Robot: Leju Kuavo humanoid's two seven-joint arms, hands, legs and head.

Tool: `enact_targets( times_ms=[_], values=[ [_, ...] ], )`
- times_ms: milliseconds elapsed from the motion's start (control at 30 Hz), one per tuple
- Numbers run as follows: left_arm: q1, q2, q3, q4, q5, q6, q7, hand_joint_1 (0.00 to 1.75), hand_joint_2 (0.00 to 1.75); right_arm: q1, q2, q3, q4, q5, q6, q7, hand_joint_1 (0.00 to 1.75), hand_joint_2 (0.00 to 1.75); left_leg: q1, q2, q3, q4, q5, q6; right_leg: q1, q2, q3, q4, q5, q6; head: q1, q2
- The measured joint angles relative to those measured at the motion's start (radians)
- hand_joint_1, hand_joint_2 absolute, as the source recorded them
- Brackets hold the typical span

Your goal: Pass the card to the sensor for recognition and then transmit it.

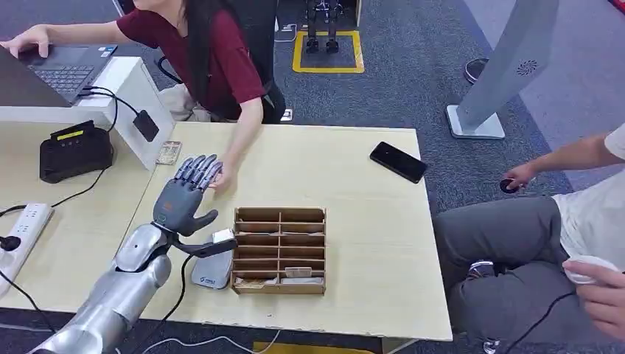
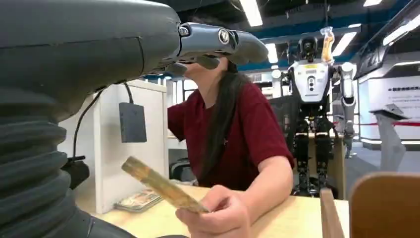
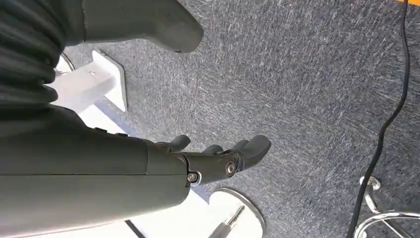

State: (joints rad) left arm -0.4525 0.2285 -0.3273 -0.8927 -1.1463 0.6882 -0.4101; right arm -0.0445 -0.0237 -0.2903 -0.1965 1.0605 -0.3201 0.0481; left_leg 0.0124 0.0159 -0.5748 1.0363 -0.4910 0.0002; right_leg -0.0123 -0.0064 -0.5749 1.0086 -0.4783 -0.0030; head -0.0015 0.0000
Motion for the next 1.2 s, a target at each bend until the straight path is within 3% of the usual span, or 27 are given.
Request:
enact_targets(
  times_ms=[1133, 1167, 1200],
  values=[
    [0.078, 0.031, 0.002, -0.064, 0.049, -0.005, -0.015, 0.00, 1.75, 0.002, 0.011, -0.042, 0.000, 0.055, -0.005, -0.006, 0.00, 1.75, 0.000, 0.000, 0.000, 0.000, 0.000, 0.000, 0.000, 0.000, 0.000, 0.000, 0.000, 0.000, 0.000, 0.000],
    [0.078, 0.030, 0.002, -0.064, 0.053, -0.005, -0.019, 0.91, 1.75, 0.002, 0.011, -0.043, 0.000, 0.056, -0.006, -0.006, 0.00, 1.75, 0.000, 0.000, 0.000, 0.000, 0.000, 0.000, 0.000, 0.000, 0.000, 0.000, 0.000, 0.000, 0.000, 0.000],
    [0.078, 0.029, 0.002, -0.064, 0.057, -0.006, -0.020, 1.59, 1.75, 0.002, 0.011, -0.044, 0.000, 0.056, -0.006, -0.006, 0.00, 1.75, 0.000, 0.000, 0.000, 0.000, 0.000, 0.000, 0.000, 0.000, 0.000, 0.000, 0.000, 0.000, 0.000, 0.000]
  ],
)
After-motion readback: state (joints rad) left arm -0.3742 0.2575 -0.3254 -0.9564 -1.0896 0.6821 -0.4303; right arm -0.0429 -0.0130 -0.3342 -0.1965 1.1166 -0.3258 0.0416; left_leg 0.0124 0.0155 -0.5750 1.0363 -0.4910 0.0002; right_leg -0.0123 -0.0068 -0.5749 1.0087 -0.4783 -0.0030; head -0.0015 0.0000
